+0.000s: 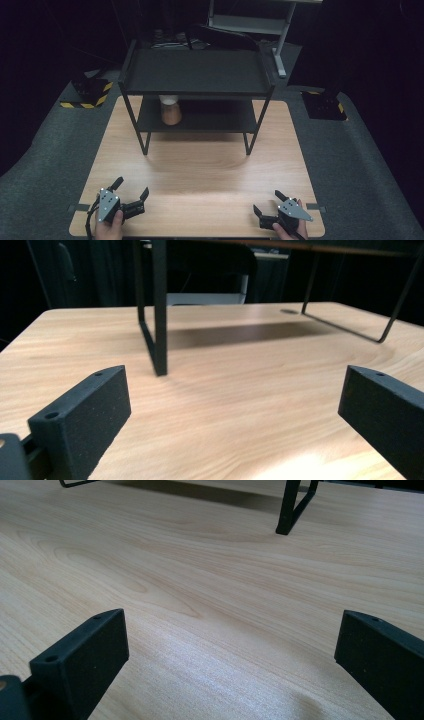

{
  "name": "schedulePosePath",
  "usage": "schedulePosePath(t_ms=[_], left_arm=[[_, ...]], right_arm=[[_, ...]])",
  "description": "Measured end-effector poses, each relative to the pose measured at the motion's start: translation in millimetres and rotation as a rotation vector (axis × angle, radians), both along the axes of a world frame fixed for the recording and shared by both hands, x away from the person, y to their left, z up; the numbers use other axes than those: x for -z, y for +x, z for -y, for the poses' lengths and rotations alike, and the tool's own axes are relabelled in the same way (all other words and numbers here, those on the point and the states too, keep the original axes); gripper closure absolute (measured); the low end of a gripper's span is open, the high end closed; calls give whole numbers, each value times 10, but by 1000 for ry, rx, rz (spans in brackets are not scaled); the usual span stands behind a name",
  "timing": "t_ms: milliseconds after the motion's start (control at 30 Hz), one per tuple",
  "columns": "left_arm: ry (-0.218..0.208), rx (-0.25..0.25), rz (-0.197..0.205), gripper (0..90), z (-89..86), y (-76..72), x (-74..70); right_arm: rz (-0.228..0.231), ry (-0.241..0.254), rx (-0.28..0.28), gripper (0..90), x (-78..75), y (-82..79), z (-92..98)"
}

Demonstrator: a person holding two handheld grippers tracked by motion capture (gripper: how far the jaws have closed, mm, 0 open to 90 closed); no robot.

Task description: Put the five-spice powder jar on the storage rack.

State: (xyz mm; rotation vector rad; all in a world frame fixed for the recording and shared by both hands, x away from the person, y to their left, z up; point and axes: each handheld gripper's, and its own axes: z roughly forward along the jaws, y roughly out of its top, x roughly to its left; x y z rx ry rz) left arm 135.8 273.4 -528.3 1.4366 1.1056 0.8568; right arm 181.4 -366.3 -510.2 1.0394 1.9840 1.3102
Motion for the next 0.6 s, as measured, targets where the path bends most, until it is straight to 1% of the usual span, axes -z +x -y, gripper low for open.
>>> schedulePosePath(t_ms=[67, 133, 167, 267, 367, 433, 500, 600], left_arm=[[-5, -2, -7, 5, -12, -5, 21], [3, -3, -23, 5, -37, -10, 45], [3, -3, -23, 5, -37, -10, 45], [20, 5, -52, 5, -62, 5, 57], [35, 10, -78, 5, -66, 26, 53], [38, 11, -90, 5, -60, 39, 46], [38, 13, -113, 5, -49, 68, 30], [59, 22, -132, 5, -33, 94, 0]], right_arm=[[-1, -1, 1, 3, -2, 2, -3], [-2, 1, 7, 3, -2, 0, -8], [-2, 1, 7, 3, -2, 0, -8], [-2, 4, 11, 3, 1, -3, -9], [0, 4, 11, 3, 4, -7, -9], [2, 5, 11, 3, 6, -8, -8], [2, 5, 11, 3, 6, -10, -8], [3, 6, 10, 3, 8, -11, -6]])
